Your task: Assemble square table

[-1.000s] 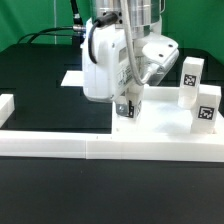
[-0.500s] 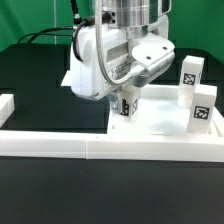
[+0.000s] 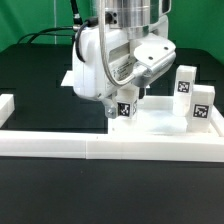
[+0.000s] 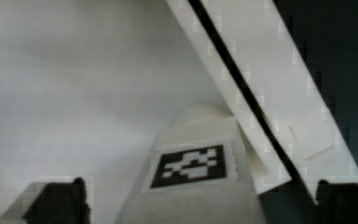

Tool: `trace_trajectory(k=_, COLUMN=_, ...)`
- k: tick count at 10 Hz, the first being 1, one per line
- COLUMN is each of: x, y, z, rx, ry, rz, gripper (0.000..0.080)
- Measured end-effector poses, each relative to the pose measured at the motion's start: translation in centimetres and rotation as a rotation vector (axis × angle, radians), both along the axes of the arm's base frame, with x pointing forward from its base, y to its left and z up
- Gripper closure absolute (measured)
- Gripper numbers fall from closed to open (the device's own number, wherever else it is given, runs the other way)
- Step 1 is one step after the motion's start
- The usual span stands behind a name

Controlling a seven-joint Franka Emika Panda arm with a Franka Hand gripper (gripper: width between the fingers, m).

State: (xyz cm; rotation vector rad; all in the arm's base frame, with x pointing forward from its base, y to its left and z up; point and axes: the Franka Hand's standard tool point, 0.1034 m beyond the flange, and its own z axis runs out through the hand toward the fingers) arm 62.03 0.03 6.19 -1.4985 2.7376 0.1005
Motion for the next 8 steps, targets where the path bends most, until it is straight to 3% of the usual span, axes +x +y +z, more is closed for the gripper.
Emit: trace_trajectory(k=8, x=0.00, y=0.04, z=0.00, rx=0.000, ry=0.000, rz=0.002, gripper=0.0151)
